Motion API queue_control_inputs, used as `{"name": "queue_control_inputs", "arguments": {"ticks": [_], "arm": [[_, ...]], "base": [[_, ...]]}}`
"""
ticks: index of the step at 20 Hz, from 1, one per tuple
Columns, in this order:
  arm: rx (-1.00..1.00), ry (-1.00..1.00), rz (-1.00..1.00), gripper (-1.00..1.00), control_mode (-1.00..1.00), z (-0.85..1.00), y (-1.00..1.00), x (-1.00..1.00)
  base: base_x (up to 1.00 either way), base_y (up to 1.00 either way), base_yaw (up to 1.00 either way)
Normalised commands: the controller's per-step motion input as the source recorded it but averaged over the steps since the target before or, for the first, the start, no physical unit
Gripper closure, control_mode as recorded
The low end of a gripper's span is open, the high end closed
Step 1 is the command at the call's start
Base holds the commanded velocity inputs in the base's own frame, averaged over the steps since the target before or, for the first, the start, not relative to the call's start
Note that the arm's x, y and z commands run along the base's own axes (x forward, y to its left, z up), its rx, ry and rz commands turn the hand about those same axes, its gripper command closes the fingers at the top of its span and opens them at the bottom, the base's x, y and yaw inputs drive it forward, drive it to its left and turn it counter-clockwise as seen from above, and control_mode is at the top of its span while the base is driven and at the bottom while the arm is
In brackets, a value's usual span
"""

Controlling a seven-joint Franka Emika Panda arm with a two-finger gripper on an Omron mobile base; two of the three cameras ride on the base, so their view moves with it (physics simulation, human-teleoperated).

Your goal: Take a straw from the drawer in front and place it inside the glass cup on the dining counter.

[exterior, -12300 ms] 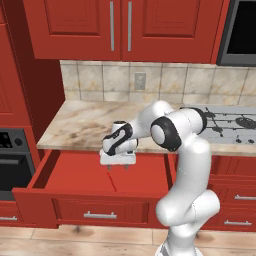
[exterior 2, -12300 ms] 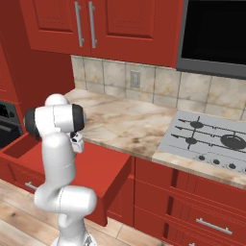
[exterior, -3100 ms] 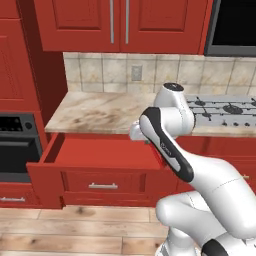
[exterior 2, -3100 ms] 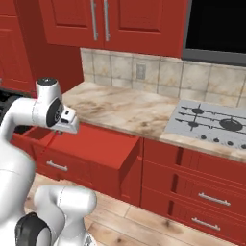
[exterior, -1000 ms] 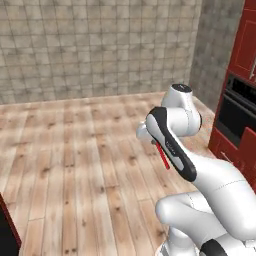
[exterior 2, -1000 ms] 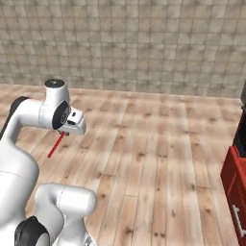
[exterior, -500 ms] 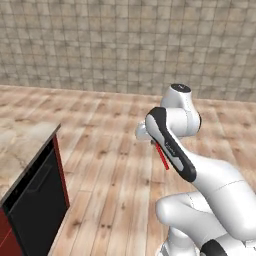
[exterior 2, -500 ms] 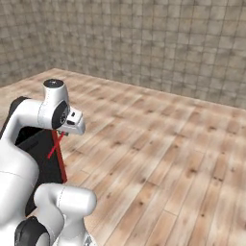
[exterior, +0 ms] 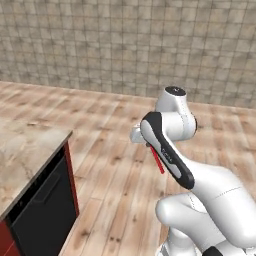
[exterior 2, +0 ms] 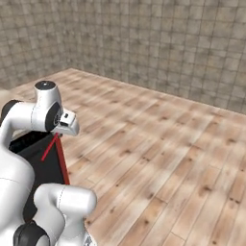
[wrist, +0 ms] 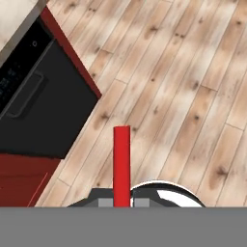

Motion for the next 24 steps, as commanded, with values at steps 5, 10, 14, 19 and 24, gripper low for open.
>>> {"name": "queue_control_inputs", "arguments": {"ticks": [5, 10, 14, 19, 24], "arm": [[0.00, 0.00, 0.00, 1.00, 1.00, 0.00, 0.00, 0.00], [0.00, 0.00, 0.00, 1.00, 1.00, 0.00, 0.00, 0.00], [0.00, 0.00, 0.00, 1.00, 1.00, 0.00, 0.00, 0.00], [0.00, 0.00, 0.00, 1.00, 1.00, 0.00, 0.00, 0.00], [0.00, 0.00, 0.00, 1.00, 1.00, 0.00, 0.00, 0.00]], "base": [[1.00, -0.05, 0.00], [1.00, -0.08, 0.00], [1.00, -0.11, 0.01], [1.00, -0.19, 0.05], [1.00, -0.26, 0.16]]}}
